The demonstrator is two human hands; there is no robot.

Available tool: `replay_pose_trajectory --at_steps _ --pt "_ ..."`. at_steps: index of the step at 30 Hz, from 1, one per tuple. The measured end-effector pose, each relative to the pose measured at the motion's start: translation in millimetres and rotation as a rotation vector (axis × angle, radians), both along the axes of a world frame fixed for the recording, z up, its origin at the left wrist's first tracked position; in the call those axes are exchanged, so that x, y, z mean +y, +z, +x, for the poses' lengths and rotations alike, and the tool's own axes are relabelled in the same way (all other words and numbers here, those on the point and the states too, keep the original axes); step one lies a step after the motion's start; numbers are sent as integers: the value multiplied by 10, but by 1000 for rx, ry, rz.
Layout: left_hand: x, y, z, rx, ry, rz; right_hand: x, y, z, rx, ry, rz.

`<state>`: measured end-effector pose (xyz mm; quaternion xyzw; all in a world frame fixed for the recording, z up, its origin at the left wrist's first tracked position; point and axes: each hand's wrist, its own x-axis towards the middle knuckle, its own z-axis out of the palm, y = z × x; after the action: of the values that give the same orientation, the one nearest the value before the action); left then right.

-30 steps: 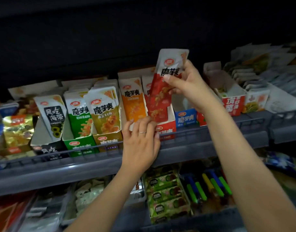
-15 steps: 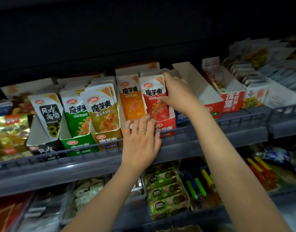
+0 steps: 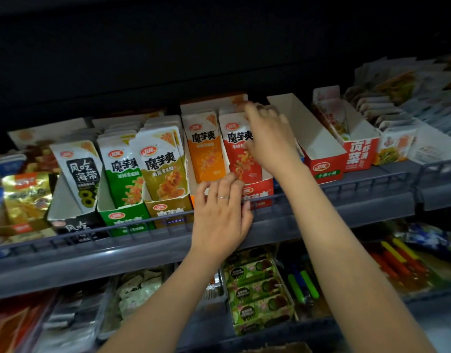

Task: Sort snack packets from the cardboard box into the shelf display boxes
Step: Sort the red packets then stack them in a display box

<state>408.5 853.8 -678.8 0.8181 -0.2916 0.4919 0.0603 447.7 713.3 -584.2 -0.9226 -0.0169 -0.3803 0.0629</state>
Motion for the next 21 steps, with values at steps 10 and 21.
replay_pose_trajectory --at_steps 10,21 --pt "1 1 2 5 -11 -2 13 19 -1 23 -153 152" --pt "1 2 3 5 -20 -9 94 41 9 90 -108 198"
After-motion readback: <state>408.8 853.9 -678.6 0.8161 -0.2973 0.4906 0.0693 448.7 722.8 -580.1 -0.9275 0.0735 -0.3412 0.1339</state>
